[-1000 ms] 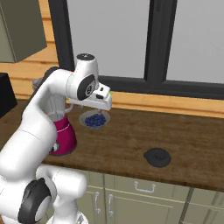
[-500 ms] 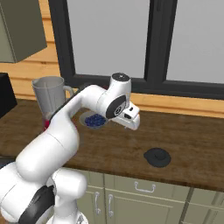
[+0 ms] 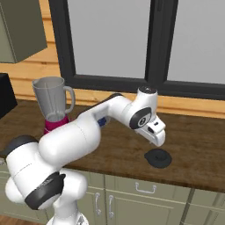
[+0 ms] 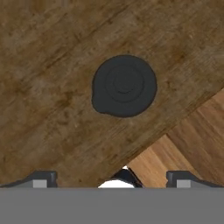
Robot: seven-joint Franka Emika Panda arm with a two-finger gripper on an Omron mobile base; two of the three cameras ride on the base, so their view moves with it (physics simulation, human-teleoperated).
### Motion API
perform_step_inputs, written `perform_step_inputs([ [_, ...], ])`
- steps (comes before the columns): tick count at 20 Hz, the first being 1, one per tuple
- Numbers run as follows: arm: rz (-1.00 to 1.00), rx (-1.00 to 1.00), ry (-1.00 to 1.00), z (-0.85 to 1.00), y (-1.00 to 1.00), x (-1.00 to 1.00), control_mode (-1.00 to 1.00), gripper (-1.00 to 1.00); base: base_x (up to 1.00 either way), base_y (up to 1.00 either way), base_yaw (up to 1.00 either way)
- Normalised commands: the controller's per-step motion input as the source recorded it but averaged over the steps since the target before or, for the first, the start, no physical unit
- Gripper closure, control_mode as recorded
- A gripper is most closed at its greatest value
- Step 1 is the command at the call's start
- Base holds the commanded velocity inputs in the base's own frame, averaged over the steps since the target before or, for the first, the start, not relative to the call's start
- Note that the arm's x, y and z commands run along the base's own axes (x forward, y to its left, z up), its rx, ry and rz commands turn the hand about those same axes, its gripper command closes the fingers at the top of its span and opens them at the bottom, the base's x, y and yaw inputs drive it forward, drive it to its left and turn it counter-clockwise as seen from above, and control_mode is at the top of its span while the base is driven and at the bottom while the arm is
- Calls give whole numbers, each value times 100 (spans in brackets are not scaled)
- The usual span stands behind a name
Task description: Close the lid blender by securely placing the lid on top.
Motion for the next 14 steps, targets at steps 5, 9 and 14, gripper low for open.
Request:
perform_step_inputs([
  [5, -19, -2, 6, -26, -79, 0, -100, -100, 0, 0, 0],
  [9, -1, 0, 1, 0, -1, -3, -100, -100, 0, 0, 0],
  [14, 0, 0, 2, -27, 0, 0, -100, -100, 0, 0, 0],
])
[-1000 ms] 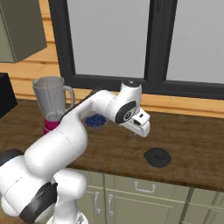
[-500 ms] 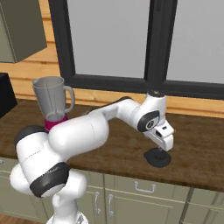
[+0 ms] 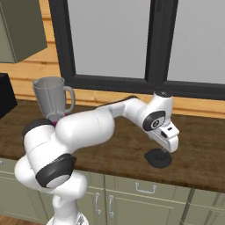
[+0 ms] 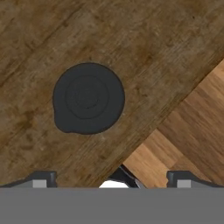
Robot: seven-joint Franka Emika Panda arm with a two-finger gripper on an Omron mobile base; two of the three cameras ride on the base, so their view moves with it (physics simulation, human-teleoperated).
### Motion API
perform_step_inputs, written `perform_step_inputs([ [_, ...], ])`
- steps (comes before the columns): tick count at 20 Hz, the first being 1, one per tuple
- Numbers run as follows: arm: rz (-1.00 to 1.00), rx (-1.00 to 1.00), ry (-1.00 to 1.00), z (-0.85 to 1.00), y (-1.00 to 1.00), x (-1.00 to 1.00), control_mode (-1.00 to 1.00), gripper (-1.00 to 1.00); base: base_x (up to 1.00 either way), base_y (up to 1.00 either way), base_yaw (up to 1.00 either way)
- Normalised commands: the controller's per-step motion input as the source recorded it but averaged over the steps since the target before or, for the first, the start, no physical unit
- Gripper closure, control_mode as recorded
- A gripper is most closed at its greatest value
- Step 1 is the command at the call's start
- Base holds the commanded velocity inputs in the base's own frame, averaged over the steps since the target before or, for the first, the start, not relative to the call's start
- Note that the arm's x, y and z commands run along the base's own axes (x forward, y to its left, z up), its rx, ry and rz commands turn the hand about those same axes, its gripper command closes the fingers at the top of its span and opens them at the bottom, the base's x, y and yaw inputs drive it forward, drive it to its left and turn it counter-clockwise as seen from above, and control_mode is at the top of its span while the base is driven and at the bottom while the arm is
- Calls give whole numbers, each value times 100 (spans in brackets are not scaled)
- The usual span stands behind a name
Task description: Close the lid blender by securely placing the lid on top.
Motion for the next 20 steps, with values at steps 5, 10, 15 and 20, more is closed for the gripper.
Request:
perform_step_inputs([
  [5, 1, 0, 5, -50, -2, 4, -100, -100, 0, 0, 0],
  [10, 0, 0, 7, -37, 0, 17, -100, -100, 0, 0, 0],
  [15, 0, 0, 8, -25, 0, 19, -100, -100, 0, 0, 0],
  [20, 2, 0, 8, -23, 0, 12, -100, -100, 0, 0, 0],
])
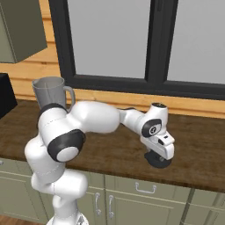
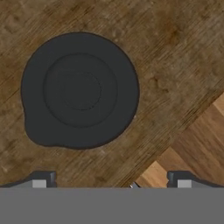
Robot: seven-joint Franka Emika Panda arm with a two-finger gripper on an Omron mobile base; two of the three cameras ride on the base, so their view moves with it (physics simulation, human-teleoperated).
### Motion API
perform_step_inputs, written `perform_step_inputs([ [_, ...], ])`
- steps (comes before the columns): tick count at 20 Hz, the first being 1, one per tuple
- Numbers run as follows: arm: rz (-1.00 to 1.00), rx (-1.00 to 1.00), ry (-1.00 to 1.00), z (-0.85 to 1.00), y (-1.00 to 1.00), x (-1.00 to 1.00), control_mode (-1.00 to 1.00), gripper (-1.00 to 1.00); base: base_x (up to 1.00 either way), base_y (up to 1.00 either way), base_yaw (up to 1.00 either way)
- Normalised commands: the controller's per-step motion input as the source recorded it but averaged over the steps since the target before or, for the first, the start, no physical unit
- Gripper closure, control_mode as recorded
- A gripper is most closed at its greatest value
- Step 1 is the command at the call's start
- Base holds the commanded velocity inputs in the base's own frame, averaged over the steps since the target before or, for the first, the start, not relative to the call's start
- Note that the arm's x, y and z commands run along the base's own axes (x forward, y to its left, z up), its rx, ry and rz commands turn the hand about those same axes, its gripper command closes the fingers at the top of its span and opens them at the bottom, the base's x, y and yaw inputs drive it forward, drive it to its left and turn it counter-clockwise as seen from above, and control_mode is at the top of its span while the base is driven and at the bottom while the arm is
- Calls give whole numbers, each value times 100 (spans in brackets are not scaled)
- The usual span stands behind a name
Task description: Close the lid blender by securely placing the lid on top.
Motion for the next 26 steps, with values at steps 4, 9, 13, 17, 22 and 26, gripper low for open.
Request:
perform_step_inputs([
  [4, 2, 0, 5, -18, 0, 14, -100, -100, 0, 0, 0],
  [9, 2, 1, 1, -19, -3, 17, -100, -100, 0, 0, 0],
  [13, 4, 4, 0, -26, -17, 16, -100, -100, 0, 0, 0],
  [17, 4, 5, 0, -18, -19, 15, -100, -100, 0, 0, 0],
  [22, 2, 3, 0, -2, -14, 13, -100, -100, 0, 0, 0],
  [26, 0, 0, 0, 0, 0, 18, -100, -100, 0, 0, 0],
])
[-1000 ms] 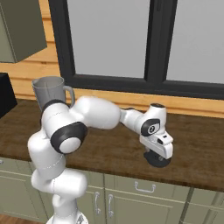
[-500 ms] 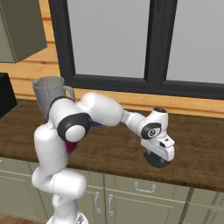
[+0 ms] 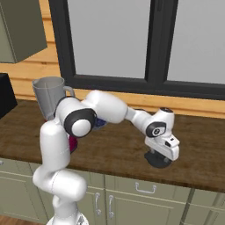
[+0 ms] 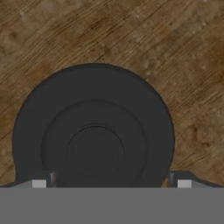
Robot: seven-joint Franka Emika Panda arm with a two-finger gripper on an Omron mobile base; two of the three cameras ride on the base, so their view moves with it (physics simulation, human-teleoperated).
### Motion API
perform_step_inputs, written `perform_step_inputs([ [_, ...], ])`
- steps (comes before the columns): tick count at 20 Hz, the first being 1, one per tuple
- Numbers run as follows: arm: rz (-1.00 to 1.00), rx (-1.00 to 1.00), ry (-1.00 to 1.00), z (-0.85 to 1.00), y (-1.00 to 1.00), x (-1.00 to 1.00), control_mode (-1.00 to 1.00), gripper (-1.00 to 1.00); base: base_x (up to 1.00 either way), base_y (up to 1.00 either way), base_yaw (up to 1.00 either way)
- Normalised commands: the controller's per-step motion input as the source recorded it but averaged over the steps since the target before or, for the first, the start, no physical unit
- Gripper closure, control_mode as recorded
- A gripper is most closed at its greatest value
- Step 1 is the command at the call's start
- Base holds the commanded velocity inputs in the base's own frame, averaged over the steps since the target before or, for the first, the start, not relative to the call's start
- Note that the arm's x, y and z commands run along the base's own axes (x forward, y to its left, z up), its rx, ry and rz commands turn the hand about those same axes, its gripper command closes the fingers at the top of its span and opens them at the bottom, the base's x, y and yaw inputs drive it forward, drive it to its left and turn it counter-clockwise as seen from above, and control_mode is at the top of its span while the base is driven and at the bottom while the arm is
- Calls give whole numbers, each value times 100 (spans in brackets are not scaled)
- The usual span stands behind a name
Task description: Close the lid blender by securely placing the lid on top.
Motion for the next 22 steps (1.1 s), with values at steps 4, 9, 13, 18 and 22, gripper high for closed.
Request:
perform_step_inputs([
  [4, 0, 0, 0, -3, 0, 7, -100, -100, 0, 0, 0],
  [9, 1, 0, 0, -22, 0, 0, -100, -100, 0, 0, 0],
  [13, 1, 0, 0, -11, 0, 0, -100, -100, 0, 0, 0],
  [18, 1, 0, 0, -16, 1, 0, -100, 100, 0, 0, 0],
  [22, 0, 0, 0, -7, 0, 0, -100, 100, 0, 0, 0],
])
